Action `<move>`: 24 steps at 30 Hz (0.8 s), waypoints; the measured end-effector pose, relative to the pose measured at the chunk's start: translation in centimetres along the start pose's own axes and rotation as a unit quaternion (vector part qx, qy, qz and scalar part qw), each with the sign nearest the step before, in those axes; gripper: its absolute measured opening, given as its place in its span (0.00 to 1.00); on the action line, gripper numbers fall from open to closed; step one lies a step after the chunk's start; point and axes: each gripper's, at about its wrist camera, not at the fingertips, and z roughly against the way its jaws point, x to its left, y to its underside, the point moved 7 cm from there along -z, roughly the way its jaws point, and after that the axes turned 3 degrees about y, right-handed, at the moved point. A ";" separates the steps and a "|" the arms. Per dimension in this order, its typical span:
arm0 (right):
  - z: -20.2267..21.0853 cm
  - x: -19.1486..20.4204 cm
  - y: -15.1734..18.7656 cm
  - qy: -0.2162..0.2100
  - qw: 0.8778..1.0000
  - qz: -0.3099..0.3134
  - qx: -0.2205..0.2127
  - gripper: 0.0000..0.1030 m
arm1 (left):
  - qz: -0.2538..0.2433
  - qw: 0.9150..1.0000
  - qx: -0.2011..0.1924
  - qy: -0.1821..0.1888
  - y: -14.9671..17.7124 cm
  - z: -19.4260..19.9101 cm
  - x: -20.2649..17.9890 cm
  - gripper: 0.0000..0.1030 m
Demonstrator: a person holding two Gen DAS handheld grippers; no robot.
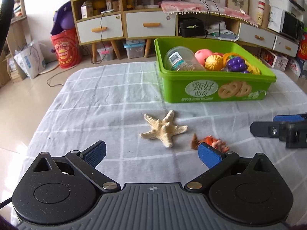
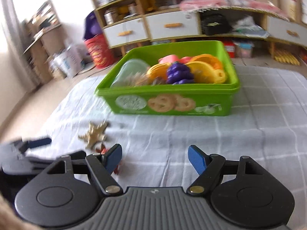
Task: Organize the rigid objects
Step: 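Withdraw both tools from the bin toward the starfish and orange figure, then grasp the orange figure with the right tool while the left tool grasps the starfish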
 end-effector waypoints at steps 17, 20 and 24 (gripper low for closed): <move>-4.0 5.3 2.6 -0.013 0.992 0.127 0.005 0.59 | 0.023 0.999 0.023 -0.023 1.1 -1.1 2.8 0.98; -4.1 5.7 2.5 -0.013 0.990 0.139 -0.002 0.45 | 0.036 0.999 0.028 -0.023 1.4 -1.4 3.2 0.98; -4.2 5.7 2.1 -0.020 0.991 0.135 -0.002 0.24 | 0.044 0.998 0.031 -0.025 1.7 -1.7 3.5 0.98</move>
